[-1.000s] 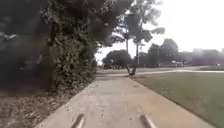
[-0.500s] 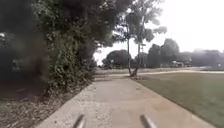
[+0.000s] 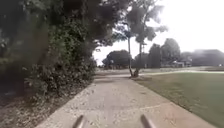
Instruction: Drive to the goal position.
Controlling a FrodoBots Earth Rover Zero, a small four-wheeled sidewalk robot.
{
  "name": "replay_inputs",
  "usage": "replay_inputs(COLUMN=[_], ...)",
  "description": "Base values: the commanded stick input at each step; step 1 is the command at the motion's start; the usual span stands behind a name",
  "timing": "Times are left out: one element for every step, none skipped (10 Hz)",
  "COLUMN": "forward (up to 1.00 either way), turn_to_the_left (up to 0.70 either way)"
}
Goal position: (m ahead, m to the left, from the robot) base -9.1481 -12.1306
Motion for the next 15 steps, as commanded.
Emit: replay_inputs(forward=[0.7,0.7,0.7,0.7,0.7,0.7,0.7,0.7,0.7,0.7,0.7,0.7,0.7,0.7,0.7], turn_to_the_left=[0.0,0.0,0.0,0.0,0.0,0.0,0.0,0.0,0.0,0.0,0.0,0.0,0.0,0.0,0.0])
